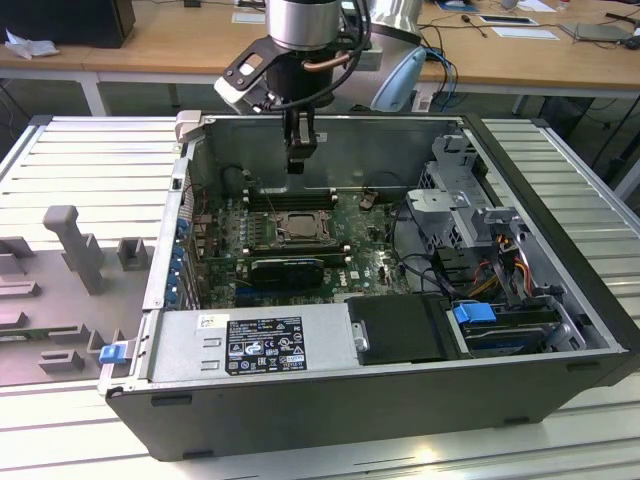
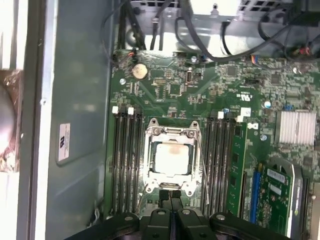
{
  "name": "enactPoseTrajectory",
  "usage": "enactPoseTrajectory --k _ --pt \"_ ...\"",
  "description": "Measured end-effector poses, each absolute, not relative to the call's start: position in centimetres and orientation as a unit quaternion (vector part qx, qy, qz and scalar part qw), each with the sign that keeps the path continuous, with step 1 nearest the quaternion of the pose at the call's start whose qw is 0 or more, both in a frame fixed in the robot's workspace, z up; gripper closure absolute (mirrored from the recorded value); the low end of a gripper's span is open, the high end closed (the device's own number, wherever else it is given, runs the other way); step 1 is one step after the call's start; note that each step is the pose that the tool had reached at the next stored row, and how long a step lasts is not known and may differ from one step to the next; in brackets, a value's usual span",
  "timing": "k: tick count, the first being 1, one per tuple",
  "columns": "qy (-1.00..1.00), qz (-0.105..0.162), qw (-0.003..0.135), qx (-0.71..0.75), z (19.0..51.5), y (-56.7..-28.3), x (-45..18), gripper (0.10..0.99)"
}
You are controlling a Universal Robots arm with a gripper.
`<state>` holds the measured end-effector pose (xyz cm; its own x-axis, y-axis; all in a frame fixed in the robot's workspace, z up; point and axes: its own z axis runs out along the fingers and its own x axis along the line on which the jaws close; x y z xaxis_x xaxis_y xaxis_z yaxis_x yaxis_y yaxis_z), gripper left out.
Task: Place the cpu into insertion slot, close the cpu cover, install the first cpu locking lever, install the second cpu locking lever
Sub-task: 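Install the first cpu locking lever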
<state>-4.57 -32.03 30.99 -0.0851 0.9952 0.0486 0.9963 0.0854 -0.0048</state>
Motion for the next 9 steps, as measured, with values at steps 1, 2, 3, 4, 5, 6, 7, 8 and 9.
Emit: enactPoseTrajectory --k 1,2,3,4,5,6,7,8,9 --pt "-0.743 -0.014 0.02 -0.669 30.99 -32.04 -4.57 0.98" --pt "-0.748 -0.014 0.02 -0.663 30.99 -32.04 -4.57 0.98" --pt "-0.754 -0.014 0.02 -0.657 30.99 -32.04 -4.57 0.98" --pt "-0.758 -0.014 0.02 -0.652 30.98 -32.03 -4.57 0.98" --pt "-0.763 -0.014 0.02 -0.646 30.98 -32.04 -4.57 0.98" --pt "-0.768 -0.014 0.02 -0.64 30.97 -32.04 -4.55 0.98" --pt "-0.772 -0.013 0.02 -0.635 30.97 -32.04 -4.54 0.98" --pt "-0.776 -0.013 0.02 -0.63 30.97 -32.04 -4.52 0.98" --pt "-0.781 -0.013 0.02 -0.624 30.97 -32.04 -4.51 0.98"
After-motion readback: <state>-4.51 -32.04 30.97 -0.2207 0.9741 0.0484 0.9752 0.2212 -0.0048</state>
